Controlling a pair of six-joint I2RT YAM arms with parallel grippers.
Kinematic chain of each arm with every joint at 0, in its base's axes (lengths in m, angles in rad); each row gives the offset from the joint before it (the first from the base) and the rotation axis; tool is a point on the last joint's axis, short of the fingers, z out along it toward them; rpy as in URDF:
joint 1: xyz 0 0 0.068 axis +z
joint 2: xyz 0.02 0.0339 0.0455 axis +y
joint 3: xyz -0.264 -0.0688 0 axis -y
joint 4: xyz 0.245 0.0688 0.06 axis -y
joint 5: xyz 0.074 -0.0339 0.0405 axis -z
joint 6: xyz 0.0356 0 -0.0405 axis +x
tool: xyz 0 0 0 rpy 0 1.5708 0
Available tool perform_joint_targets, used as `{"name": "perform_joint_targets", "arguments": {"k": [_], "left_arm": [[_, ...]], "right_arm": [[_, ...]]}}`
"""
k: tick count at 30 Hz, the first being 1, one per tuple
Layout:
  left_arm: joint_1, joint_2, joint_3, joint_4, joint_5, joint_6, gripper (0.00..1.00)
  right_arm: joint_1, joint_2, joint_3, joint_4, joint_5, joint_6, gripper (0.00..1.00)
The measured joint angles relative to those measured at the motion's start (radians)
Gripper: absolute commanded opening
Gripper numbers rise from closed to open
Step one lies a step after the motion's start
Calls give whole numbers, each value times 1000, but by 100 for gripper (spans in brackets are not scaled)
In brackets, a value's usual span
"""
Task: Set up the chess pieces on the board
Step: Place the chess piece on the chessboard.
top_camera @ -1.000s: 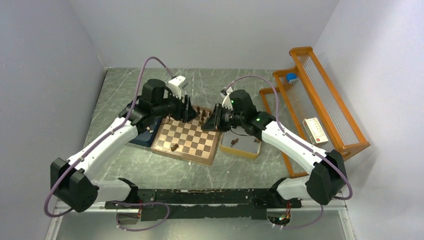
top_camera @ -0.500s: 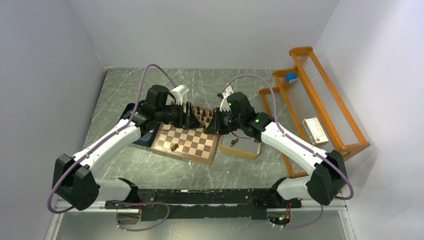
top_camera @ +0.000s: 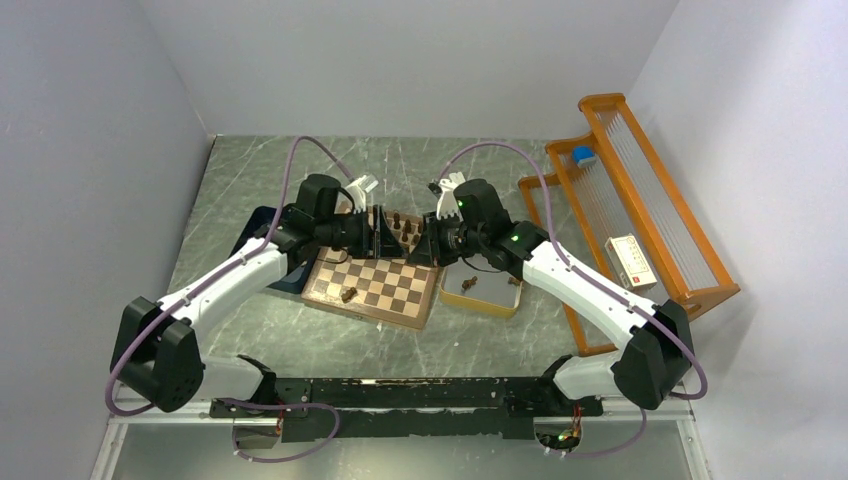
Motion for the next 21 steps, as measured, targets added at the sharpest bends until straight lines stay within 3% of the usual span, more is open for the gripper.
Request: {"name": "perform_joint_targets", "arguments": {"k": [12, 21], "left_arm": [[24, 0, -122, 182, 45, -218, 61], [35, 2, -140, 254, 43, -295, 61]], "right_arm": [[-1, 15, 0, -2, 6, -42, 10], [0, 30, 0, 0, -1, -47, 10]]}}
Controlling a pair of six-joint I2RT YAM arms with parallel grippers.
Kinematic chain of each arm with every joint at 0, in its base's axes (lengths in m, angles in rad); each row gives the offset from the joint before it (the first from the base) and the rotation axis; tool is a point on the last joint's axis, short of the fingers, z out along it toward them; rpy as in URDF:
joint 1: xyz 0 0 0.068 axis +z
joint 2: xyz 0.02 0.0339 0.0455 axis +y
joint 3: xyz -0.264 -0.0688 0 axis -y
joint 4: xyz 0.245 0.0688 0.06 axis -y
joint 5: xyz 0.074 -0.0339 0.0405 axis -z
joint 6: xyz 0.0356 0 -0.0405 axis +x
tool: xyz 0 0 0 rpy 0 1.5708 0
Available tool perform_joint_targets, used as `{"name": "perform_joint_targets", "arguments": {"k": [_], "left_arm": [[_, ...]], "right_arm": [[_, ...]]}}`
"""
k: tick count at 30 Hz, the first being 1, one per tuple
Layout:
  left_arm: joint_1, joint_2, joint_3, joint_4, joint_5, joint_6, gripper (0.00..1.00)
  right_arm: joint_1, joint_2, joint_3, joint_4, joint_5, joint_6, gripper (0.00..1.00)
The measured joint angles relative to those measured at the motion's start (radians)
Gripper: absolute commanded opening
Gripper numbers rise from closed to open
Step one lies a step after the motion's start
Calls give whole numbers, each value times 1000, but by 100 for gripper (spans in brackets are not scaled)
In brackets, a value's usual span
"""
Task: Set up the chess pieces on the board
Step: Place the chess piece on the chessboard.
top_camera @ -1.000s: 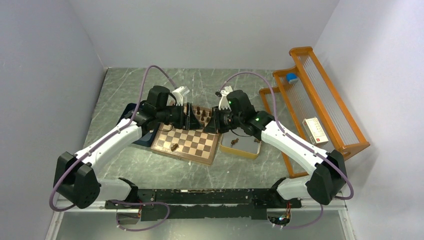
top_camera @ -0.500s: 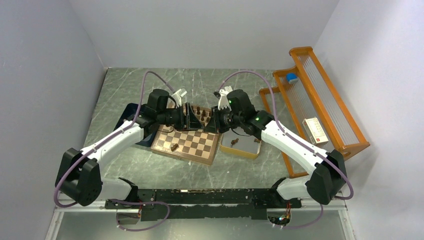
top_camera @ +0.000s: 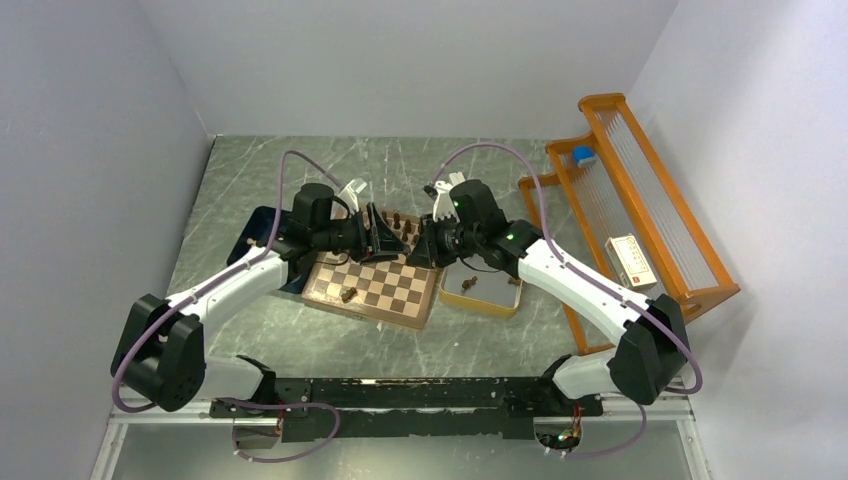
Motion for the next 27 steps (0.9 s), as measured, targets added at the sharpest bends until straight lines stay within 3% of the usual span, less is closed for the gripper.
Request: {"name": "perform_joint_targets", "arguments": {"k": [7, 12, 15, 19, 27], "left_arm": [[2, 0, -13, 21, -24, -27, 53], [2, 0, -39, 34, -41, -56, 33], [2, 0, -45, 39, -49, -64, 28], [5, 1, -71, 76, -51, -88, 29], [10, 10, -109, 98, -72, -111, 47]], "right_arm": [[8, 0, 0, 21, -20, 6, 10], [12, 0, 0, 29, -19, 14, 11], [14, 0, 0, 31, -12, 20, 11], [18, 0, -1, 32, 11, 32, 10], [24, -14, -39, 84, 40, 68, 8]]}}
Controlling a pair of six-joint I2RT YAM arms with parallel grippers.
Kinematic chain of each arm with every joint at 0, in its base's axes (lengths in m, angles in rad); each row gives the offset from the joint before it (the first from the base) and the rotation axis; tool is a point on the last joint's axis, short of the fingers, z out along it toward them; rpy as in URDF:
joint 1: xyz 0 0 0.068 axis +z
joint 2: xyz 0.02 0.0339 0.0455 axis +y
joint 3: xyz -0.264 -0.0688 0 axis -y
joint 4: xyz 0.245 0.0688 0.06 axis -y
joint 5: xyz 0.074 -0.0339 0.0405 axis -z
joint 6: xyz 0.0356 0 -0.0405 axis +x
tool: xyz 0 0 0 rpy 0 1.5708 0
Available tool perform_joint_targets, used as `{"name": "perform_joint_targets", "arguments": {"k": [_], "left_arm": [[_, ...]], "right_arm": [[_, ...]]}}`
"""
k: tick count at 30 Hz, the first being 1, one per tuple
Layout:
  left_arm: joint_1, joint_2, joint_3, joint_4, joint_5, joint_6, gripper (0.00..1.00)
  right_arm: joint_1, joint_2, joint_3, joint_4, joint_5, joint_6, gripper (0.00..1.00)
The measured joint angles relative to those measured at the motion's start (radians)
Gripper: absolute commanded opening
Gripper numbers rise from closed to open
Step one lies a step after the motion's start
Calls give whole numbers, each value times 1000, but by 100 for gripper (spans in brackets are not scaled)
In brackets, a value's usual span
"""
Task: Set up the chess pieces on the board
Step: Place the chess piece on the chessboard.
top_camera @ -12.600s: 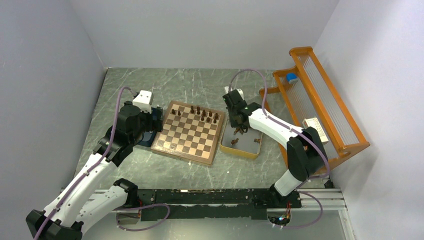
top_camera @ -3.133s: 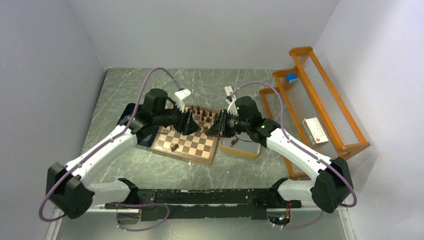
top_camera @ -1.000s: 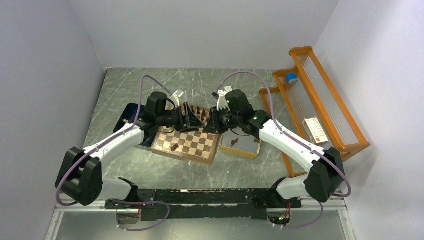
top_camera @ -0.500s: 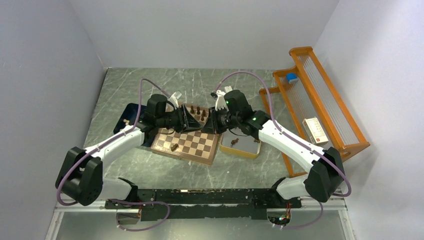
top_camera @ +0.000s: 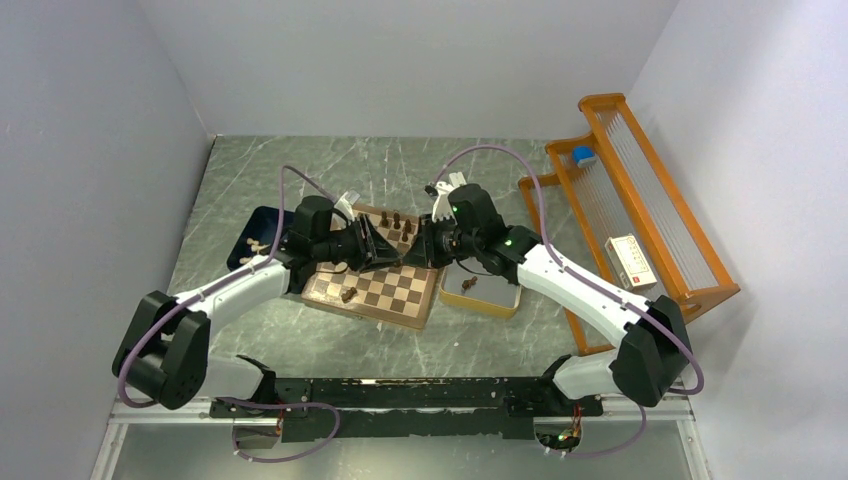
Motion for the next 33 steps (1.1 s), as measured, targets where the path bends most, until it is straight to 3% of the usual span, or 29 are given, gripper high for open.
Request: {"name": "perform_joint_targets", "arguments": {"k": [5, 15, 27, 33], "left_arm": [[21, -8, 13, -84, -73, 72, 57], [170, -93, 136, -372, -289, 343, 58], [219, -407, 133, -459, -473, 518, 64], [219, -438, 132, -489, -520, 560, 64]], "right_arm": [[4, 0, 1, -11, 32, -2, 8], [85, 191, 220, -238, 243, -44, 9], [244, 532, 510, -544, 513, -78, 12], [274, 616, 553, -607, 554, -90, 17]]}}
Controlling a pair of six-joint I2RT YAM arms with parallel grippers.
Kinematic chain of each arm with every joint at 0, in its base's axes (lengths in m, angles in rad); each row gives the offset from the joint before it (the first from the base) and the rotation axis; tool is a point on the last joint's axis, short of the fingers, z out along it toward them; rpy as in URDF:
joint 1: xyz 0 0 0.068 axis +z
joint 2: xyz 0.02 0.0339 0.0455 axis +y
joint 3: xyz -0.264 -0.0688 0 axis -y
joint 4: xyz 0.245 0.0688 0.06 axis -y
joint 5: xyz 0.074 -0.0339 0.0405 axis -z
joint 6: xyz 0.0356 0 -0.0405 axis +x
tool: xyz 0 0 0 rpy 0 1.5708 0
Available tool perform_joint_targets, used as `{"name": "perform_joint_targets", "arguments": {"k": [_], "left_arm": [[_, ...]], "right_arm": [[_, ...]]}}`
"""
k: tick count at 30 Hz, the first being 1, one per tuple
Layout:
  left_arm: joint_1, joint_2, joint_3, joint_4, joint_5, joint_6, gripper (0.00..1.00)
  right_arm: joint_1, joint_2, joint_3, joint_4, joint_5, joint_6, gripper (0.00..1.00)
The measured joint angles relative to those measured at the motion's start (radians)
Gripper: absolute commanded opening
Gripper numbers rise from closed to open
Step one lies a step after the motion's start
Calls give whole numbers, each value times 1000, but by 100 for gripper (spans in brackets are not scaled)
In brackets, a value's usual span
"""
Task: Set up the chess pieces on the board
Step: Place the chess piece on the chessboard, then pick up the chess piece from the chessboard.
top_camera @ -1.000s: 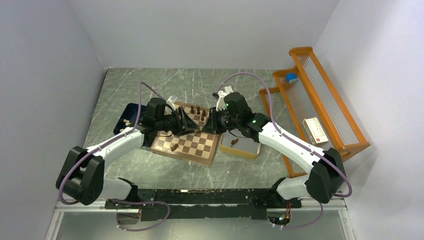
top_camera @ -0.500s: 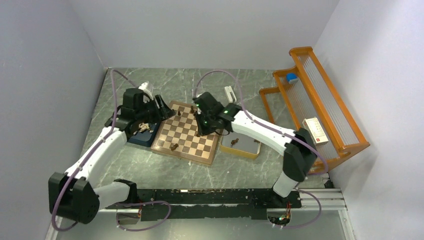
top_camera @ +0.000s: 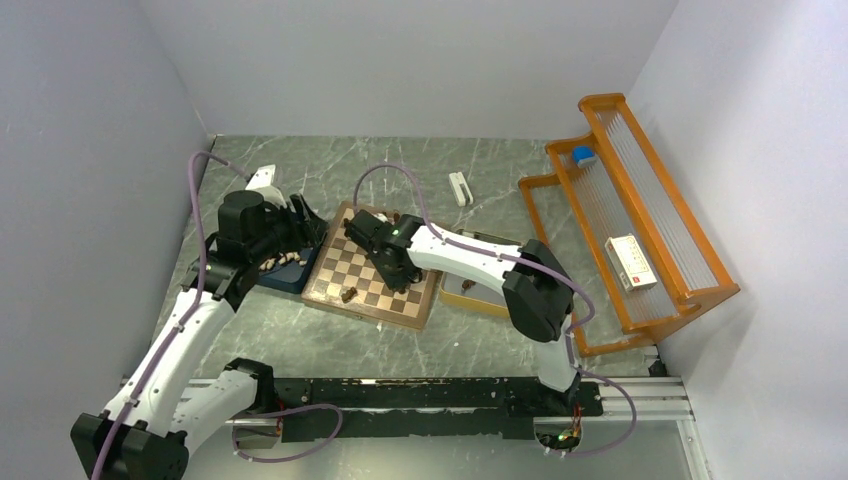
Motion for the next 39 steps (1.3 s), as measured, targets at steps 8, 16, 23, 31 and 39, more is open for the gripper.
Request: {"name": "perform_joint_targets", "arguments": {"k": [8, 16, 23, 31, 39], "left_arm": [[0, 36, -1, -44, -16, 25, 66], [0, 117, 39, -102, 26, 88, 63], [-8, 202, 146, -149, 95, 154, 63], [-146, 310, 210, -200, 79, 189, 64], [-396, 458, 250, -225, 1, 176, 58]], "right_arm": [[1, 16, 18, -10, 0, -3, 34], [-7, -50, 9, 23, -8, -3, 41], [-90, -312, -142, 124, -14, 16, 65], [-110, -607, -328, 275, 45, 43, 100], [-111, -794, -451, 348, 191, 79, 100]]}}
